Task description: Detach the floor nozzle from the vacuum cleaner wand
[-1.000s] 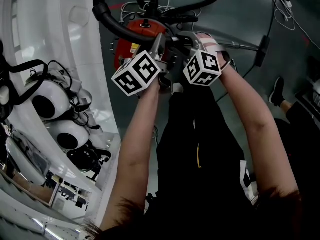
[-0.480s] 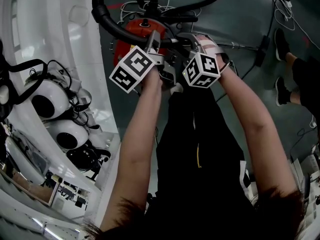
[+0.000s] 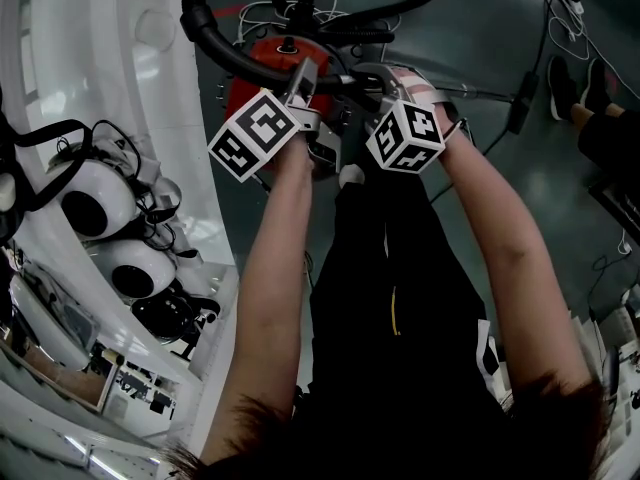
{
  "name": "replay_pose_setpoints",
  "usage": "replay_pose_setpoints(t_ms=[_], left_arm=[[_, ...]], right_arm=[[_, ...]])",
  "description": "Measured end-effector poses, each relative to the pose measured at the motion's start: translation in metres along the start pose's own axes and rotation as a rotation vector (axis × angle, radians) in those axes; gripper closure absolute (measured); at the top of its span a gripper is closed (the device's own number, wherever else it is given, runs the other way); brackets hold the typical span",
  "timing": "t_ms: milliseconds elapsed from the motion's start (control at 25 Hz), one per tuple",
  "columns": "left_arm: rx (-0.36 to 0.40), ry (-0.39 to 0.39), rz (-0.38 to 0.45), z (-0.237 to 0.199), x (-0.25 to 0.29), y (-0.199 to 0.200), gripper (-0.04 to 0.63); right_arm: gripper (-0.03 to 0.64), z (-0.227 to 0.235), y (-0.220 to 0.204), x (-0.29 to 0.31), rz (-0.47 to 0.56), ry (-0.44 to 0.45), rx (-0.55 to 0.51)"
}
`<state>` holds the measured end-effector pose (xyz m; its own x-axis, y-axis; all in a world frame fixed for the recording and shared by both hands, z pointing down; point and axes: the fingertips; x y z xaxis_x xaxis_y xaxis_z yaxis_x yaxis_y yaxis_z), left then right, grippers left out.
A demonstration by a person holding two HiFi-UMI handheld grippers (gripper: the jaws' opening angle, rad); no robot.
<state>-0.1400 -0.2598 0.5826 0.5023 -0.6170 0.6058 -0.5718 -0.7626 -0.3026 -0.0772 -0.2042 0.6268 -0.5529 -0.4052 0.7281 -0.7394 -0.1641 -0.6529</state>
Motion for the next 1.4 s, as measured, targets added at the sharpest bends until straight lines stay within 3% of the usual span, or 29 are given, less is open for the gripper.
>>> replay_pose_setpoints(t_ms=[160, 440, 680, 760, 840, 920, 1040, 1200, 1400], left_arm=[[-0.002, 0.018, 0.000, -0.002, -0.005, -0.002, 0.466], [0.003, 0.011, -0.063, -0.012, -0.002, 0.005, 0.468], [0.050, 0.019, -0.120, -0.017, -0.006, -0.003, 0.468], [0.147, 0.065, -0.076, -0.027, -0.020, 0.019, 0.468], [0.321, 0.159, -0.027, -0.048, -0.049, 0.074, 0.476], [0.390, 0.171, -0.015, -0.060, -0.075, 0.124, 0.474], [0.356, 0.126, -0.016, -0.058, -0.084, 0.130, 0.476], [0.260, 0.096, -0.042, -0.063, -0.064, 0.077, 0.476], [0.187, 0.103, 0.001, -0.072, -0.055, 0.057, 0.476]], right_arm=[[0.449, -0.004, 0.001, 0.000, 0.004, 0.064, 0.024], [0.453, -0.011, 0.006, 0.005, -0.013, 0.025, 0.056], [0.453, -0.033, 0.005, 0.008, -0.030, 0.143, 0.194], [0.453, -0.040, -0.015, 0.009, -0.091, 0.170, 0.199], [0.453, -0.040, -0.059, -0.003, -0.175, 0.151, 0.195], [0.453, -0.038, -0.105, -0.024, -0.255, 0.132, 0.184], [0.451, -0.049, -0.130, -0.039, -0.328, 0.132, 0.168], [0.451, -0.062, -0.105, -0.031, -0.283, 0.138, 0.175], [0.449, -0.054, -0.089, -0.022, -0.260, 0.120, 0.191]])
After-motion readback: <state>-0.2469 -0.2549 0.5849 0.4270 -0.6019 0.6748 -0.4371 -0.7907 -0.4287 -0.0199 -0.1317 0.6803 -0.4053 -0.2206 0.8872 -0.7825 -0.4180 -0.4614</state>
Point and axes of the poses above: the fingertips, and each gripper's own axes: x forward along the fingers, z to its right, y out of its top, and after that the axes turned 10 degrees about -y, right-handed
